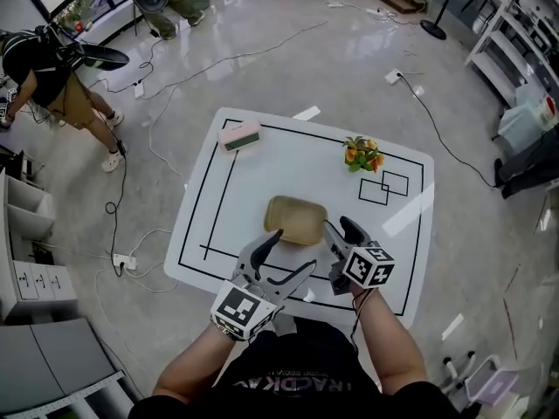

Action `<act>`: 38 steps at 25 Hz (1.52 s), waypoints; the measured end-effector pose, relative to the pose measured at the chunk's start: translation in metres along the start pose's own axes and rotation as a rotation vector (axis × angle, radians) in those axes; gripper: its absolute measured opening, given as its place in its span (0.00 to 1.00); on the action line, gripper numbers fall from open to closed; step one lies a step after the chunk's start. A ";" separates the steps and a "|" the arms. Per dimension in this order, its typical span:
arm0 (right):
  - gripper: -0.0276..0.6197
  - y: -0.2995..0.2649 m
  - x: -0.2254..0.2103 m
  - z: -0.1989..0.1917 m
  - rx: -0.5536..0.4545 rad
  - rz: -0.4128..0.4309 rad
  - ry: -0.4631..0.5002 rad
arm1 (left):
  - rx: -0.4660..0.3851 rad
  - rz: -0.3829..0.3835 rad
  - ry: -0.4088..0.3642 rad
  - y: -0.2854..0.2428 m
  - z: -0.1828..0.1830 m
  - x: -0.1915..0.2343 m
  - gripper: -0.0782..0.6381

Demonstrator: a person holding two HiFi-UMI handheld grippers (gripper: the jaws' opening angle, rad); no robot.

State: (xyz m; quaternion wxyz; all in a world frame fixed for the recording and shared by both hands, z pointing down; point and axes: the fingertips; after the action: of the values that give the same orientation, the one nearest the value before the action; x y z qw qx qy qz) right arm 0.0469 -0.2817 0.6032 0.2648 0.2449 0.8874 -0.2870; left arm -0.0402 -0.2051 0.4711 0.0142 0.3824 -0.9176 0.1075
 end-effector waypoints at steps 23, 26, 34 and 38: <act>0.42 -0.025 -0.019 -0.045 0.125 -0.023 -0.154 | 0.034 0.015 0.045 0.000 -0.017 0.005 0.59; 0.40 -0.025 -0.018 -0.046 0.132 -0.022 -0.160 | 0.037 0.015 0.043 0.001 -0.017 0.005 0.59; 0.35 -0.023 -0.023 -0.042 0.104 -0.026 -0.192 | 0.035 0.013 0.041 0.003 -0.017 0.006 0.59; 0.31 -0.018 -0.026 -0.038 0.083 -0.034 -0.206 | 0.033 0.011 0.043 0.005 -0.016 0.004 0.59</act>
State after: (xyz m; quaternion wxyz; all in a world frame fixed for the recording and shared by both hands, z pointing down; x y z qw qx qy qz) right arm 0.0429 -0.2780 0.6522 0.3396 0.2096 0.8469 -0.3515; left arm -0.0478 -0.2013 0.4866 0.0268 0.3750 -0.9174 0.1308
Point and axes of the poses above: the fingertips, and each gripper's own axes: y backward along the fingers, x to its left, z out of its top, and after that the axes turned 5 degrees about -y, right-handed
